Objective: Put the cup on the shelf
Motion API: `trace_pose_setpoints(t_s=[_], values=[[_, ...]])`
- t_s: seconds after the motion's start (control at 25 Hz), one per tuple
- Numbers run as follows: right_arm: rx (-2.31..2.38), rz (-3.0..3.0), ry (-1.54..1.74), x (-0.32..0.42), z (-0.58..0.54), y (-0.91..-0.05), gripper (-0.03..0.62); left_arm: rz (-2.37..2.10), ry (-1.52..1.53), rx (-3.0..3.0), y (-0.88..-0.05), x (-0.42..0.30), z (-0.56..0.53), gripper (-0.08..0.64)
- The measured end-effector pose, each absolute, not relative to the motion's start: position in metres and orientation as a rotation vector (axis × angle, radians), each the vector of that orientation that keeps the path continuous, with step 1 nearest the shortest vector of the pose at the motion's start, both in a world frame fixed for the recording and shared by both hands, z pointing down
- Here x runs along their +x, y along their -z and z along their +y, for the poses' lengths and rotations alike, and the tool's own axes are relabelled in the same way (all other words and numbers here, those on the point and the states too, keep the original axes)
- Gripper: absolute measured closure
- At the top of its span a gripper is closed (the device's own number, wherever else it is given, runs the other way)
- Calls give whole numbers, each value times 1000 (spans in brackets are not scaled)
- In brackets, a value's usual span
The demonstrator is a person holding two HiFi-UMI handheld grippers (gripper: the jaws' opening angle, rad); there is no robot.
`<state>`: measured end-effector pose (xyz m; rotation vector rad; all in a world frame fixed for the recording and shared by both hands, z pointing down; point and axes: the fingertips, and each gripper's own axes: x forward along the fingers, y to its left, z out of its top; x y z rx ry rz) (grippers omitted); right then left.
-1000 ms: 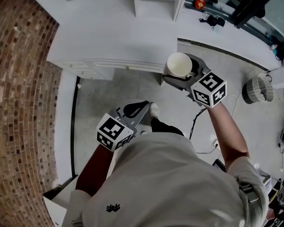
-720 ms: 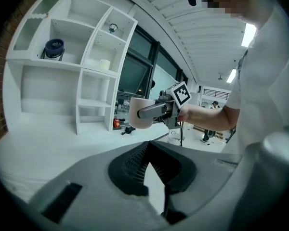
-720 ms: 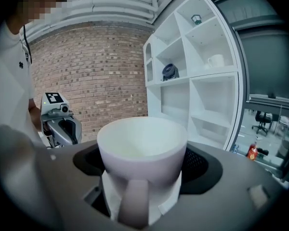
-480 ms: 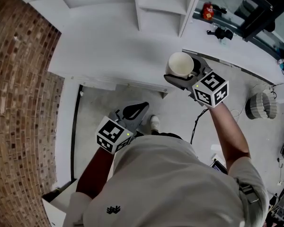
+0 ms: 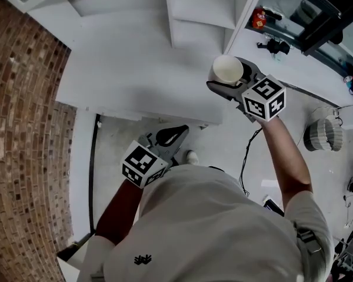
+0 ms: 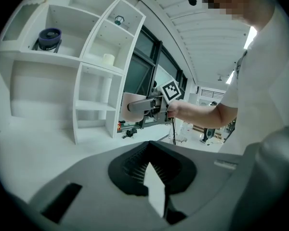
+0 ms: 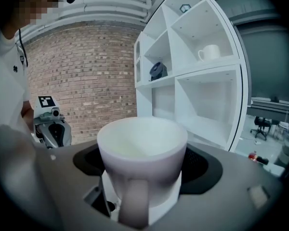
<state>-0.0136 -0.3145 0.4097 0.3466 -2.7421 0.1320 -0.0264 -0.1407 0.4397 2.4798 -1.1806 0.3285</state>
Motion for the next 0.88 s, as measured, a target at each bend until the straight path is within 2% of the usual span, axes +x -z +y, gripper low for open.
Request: trace_pose_setpoints(t_s=[0.88], values=[[610, -2678, -124, -82, -470, -383, 146, -867, -351, 2690, -418, -98, -257, 554]])
